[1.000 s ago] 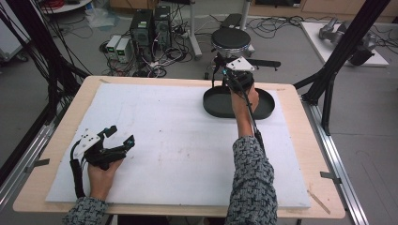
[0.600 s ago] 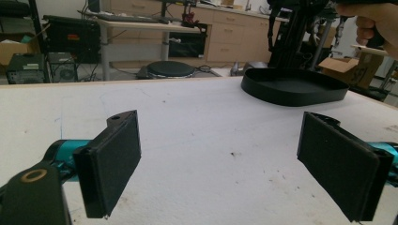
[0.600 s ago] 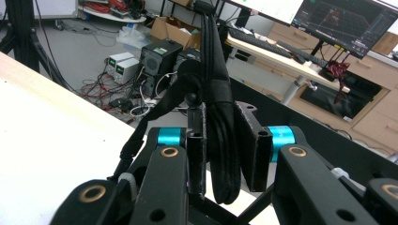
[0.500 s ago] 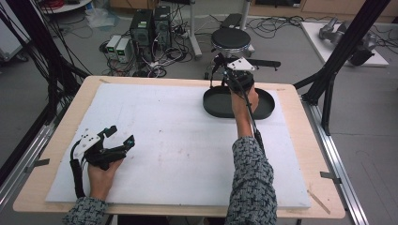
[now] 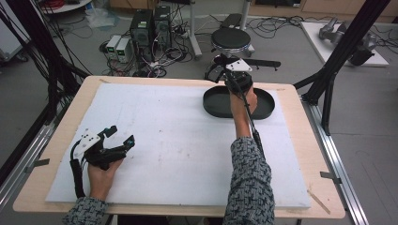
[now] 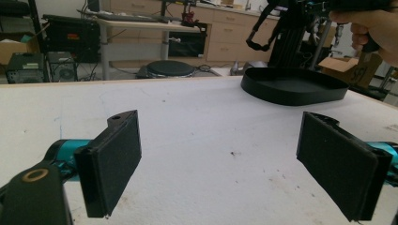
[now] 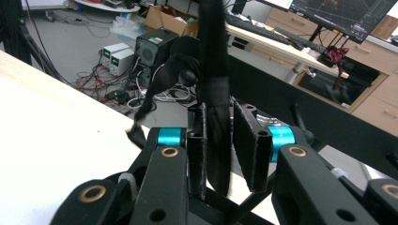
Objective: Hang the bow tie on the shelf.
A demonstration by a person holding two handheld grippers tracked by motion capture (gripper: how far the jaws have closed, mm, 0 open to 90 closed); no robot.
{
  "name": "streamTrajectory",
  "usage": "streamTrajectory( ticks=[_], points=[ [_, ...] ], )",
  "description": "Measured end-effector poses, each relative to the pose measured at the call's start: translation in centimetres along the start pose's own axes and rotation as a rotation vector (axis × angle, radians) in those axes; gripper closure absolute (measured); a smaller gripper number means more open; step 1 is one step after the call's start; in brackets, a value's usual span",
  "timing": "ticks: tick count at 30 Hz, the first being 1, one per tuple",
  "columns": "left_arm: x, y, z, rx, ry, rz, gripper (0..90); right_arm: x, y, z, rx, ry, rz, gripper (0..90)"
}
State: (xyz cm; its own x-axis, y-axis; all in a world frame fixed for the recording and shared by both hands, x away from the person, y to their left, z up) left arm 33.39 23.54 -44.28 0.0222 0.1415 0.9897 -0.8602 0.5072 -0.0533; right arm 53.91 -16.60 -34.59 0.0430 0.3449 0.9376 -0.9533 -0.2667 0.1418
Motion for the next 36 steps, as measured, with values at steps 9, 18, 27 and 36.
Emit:
streamTrajectory(
  ticks=[9, 18, 27, 36],
  points=[
    [0.0, 0.0, 0.0, -0.001, 0.001, 0.003, 14.4, -0.3, -0.2, -0.4, 0.006, -0.005, -0.016, 75.2],
    [0.0, 0.0, 0.1, 0.000, -0.001, 0.002, 14.4, 0.1, 0.4, -0.5, 0.037, -0.009, -0.015, 68.8],
    [0.0, 0.0, 0.1, 0.002, -0.008, -0.003, 14.4, 1.5, 2.1, -0.7, 0.066, -0.018, 0.001, 60.9],
    [-0.1, 0.0, 0.1, 0.008, -0.008, -0.010, 14.4, 3.6, 4.7, -0.5, 0.086, -0.014, 0.041, 54.2]
  ],
)
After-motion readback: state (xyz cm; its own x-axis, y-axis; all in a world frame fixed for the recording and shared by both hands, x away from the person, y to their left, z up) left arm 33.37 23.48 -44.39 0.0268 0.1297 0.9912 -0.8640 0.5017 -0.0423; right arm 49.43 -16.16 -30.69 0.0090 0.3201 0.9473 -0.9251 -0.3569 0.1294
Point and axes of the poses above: each handheld gripper's, and its own axes: y roughly backward along the jaws, x roughly out of its top, z roughly to its right, the point moved 4 cm from there along -y, roughly forward along the jaws, and after that the axes turned 9 degrees about z, right-handed, at the moved point
